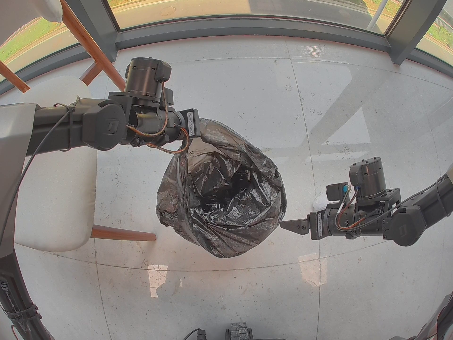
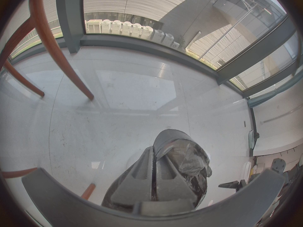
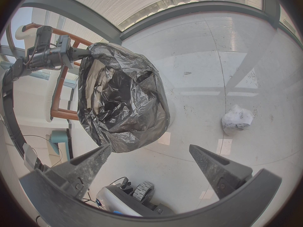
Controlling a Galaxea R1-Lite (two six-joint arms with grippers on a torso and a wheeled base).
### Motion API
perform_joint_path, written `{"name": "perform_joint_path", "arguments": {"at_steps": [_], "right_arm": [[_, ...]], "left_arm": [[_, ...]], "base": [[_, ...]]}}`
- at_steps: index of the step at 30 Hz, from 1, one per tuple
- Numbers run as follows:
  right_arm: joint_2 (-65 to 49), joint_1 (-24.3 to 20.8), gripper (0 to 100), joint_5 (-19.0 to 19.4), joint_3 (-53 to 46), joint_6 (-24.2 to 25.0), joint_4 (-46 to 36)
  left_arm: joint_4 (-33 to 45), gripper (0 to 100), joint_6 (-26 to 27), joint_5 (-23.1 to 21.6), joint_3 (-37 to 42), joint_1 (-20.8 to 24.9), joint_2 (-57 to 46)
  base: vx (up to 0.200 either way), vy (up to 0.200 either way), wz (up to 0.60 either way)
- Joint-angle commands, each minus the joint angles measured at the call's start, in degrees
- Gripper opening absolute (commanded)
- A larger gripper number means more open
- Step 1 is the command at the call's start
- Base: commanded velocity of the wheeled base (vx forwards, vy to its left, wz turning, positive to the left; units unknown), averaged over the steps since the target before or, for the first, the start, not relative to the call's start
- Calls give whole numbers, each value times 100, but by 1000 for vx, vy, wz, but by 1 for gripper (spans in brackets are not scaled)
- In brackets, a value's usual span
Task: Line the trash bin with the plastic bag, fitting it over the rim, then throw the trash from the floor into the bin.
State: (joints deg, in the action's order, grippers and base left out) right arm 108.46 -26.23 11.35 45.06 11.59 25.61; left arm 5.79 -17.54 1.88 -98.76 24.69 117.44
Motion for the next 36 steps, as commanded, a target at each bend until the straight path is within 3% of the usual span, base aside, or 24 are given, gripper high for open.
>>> {"name": "perform_joint_path", "arguments": {"at_steps": [1,7,13,16,25,36], "right_arm": [[-79,22,100,8,-76,1,5],[-97,22,100,8,-111,1,5],[-167,31,100,8,-243,1,5],[-167,31,100,8,-269,1,5],[-167,31,100,8,-287,1,5],[-123,22,100,-1,-410,1,366]], "left_arm": [[-175,100,76,-21,-74,-43,174],[-289,100,155,-38,41,-69,209],[-254,100,867,-539,700,-227,-46],[-148,100,1007,-583,1174,-210,-407],[353,100,1051,-513,2247,-210,-1004],[-113,100,1034,-460,2915,89,-872]], "base": [[0,0,0],[0,0,0],[0,0,0],[0,0,0],[0,0,0],[0,0,0]]}}
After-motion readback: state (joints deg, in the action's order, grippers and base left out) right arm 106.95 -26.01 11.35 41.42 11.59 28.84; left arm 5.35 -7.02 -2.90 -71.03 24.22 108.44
